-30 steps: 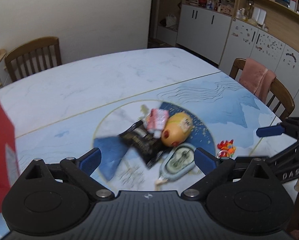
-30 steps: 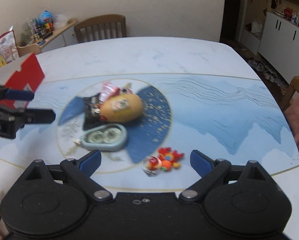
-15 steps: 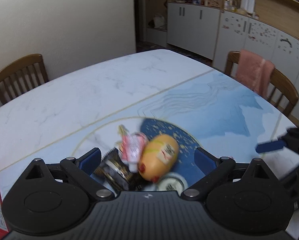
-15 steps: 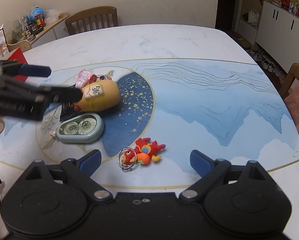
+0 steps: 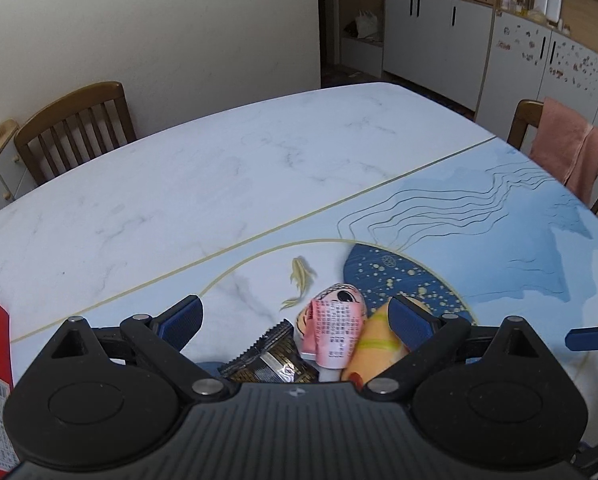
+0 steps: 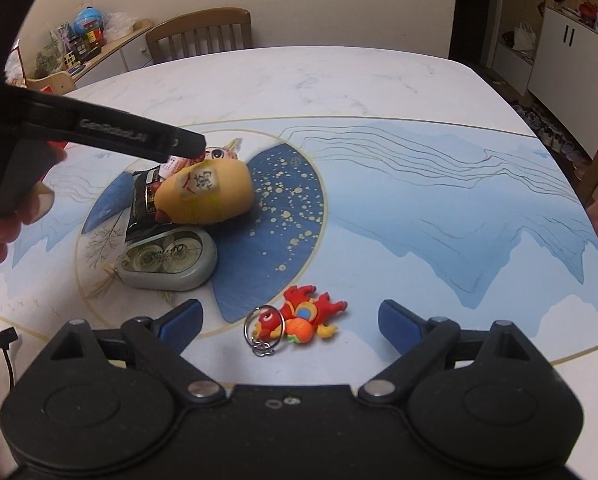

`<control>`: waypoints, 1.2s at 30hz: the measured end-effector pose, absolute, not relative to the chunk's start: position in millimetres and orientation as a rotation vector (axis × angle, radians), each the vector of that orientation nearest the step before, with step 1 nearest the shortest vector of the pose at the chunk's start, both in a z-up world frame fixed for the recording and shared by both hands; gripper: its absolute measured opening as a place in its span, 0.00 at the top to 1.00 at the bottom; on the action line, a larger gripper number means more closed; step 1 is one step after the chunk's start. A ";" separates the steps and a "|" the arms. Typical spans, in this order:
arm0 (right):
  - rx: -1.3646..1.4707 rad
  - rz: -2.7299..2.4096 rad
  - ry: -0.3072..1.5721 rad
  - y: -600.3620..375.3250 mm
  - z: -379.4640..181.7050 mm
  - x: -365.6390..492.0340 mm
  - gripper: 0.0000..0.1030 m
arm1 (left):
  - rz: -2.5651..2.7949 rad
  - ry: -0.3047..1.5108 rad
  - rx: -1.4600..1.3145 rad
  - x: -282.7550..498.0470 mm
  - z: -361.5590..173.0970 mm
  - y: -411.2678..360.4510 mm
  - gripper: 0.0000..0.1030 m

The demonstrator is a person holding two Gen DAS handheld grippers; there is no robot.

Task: Organize objects
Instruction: 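Grasp the pink tube with the left gripper while the right grasps the red toy keychain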

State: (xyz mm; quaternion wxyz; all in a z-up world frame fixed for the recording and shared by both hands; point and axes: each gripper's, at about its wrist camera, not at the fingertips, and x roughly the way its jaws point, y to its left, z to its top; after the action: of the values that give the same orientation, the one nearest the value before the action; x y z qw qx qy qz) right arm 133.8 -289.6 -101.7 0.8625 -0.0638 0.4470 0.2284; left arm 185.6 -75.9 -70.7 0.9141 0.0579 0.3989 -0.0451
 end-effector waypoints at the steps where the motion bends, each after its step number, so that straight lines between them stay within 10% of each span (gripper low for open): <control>1: -0.139 0.480 0.935 -288.1 -102.1 134.0 0.09 | -0.095 0.824 0.121 187.0 -71.8 -75.9 0.03; 9: -0.164 0.490 0.941 -280.9 -108.8 135.6 0.12 | -0.107 0.835 0.100 190.8 -75.7 -72.8 0.07; 16: -0.170 0.487 0.954 -278.9 -113.0 137.7 0.19 | -0.143 0.859 0.030 191.5 -74.9 -69.5 0.34; 36: -0.225 0.458 0.947 -275.8 -118.4 134.5 0.41 | -0.193 0.903 -0.022 198.6 -82.1 -63.0 0.71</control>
State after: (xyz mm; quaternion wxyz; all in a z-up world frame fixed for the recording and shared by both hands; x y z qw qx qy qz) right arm 134.5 -275.8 -118.4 0.8588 -0.1073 0.4510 0.2182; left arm 198.6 -63.0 -82.1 0.8952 -0.0108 0.4357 -0.0930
